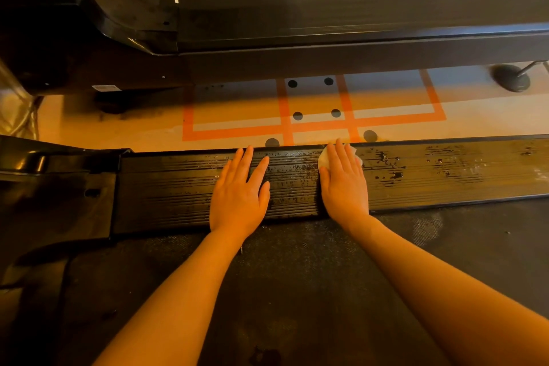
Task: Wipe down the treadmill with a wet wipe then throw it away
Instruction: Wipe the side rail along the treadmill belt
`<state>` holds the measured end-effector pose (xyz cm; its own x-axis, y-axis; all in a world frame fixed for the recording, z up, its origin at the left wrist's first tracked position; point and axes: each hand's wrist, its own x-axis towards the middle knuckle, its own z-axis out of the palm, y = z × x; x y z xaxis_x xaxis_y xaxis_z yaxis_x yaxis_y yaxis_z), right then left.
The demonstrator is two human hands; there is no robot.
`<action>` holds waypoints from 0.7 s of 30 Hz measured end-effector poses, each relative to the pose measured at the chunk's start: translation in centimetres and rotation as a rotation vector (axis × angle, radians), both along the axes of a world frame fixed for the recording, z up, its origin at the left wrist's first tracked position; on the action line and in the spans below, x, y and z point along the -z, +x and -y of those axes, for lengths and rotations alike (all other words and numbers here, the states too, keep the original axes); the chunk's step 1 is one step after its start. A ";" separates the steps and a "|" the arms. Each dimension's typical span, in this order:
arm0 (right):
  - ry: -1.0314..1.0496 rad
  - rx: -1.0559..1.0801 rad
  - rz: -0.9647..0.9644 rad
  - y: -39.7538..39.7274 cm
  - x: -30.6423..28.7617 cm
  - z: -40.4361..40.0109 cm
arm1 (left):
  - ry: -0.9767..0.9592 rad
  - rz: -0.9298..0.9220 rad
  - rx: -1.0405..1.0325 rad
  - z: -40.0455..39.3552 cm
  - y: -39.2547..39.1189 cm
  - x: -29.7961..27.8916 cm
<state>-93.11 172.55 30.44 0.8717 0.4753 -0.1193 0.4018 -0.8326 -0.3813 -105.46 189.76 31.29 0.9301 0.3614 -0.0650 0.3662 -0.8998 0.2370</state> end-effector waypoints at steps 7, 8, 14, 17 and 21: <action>0.043 0.011 0.012 -2.7 0.7 1.8 | 0.016 0.004 0.012 0.0 0.0 0.3; 0.051 0.014 0.014 -3.3 0.7 2.2 | 0.020 0.004 0.013 0.0 -0.1 0.3; 0.072 0.020 0.006 -5.2 1.0 3.3 | 0.037 0.019 0.016 0.0 -0.1 0.4; 0.075 0.000 -0.002 -3.8 0.7 2.9 | 0.027 0.011 0.016 -0.1 -0.1 0.4; 0.044 -0.020 -0.010 -0.7 0.0 1.8 | 0.018 0.013 0.002 -0.1 -0.1 0.3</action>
